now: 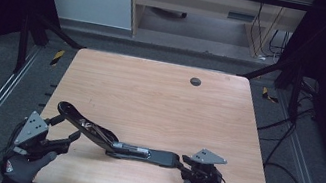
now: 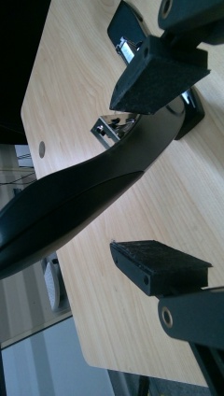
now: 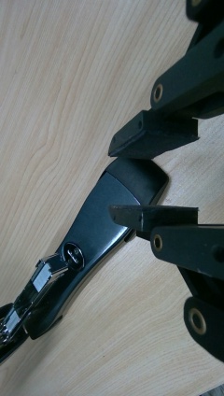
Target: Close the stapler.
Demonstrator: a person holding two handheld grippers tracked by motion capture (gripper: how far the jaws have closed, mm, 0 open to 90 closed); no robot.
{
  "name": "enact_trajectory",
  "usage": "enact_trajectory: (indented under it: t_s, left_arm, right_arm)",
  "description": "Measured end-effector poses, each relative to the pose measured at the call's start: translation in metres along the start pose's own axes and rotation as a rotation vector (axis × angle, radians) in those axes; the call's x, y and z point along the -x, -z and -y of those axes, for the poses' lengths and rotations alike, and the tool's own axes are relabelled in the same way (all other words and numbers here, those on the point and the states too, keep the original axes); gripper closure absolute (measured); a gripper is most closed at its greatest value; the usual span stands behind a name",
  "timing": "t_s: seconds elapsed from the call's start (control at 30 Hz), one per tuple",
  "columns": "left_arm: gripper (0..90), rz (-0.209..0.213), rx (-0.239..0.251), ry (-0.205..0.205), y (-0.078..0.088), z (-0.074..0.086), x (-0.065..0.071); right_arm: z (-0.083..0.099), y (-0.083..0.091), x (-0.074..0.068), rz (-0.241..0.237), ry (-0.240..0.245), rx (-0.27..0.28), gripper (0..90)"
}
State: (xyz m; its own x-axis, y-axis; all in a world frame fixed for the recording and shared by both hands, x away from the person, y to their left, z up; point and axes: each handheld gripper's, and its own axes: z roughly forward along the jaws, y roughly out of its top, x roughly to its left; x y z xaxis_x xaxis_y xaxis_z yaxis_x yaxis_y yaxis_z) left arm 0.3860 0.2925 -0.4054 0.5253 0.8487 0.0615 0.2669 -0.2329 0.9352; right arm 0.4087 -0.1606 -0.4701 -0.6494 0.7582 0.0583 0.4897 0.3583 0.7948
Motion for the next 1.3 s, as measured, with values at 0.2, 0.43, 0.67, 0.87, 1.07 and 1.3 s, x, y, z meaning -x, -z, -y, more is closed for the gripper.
enact_trajectory:
  t_s: [0.2, 0.43, 0.67, 0.87, 1.07, 1.3]
  left_arm:
    - [26.0, 0.002, 0.014, 0.005, -0.006, -0.008, -0.002]
    - [27.2, -0.009, 0.022, 0.010, -0.010, -0.014, -0.006]
    - [34.1, -0.014, 0.024, 0.008, -0.014, -0.016, -0.005]
    - [44.1, -0.030, 0.033, 0.020, -0.014, -0.018, -0.004]
    - [48.9, -0.028, 0.038, 0.049, -0.013, -0.017, -0.005]
    - [50.0, -0.024, 0.038, 0.065, -0.013, -0.018, -0.005]
  right_arm:
    - [0.000, -0.002, -0.001, 0.000, -0.001, -0.011, 68.6]
    - [-0.001, -0.005, -0.001, -0.002, 0.004, -0.015, 71.4]
    - [-0.002, -0.008, -0.004, -0.005, 0.009, -0.021, 74.0]
    - [-0.001, -0.014, -0.003, 0.005, 0.019, -0.028, 78.5]
    - [-0.001, -0.018, -0.005, 0.010, 0.011, -0.033, 85.1]
    - [0.000, -0.026, -0.004, 0.002, -0.001, -0.056, 88.1]
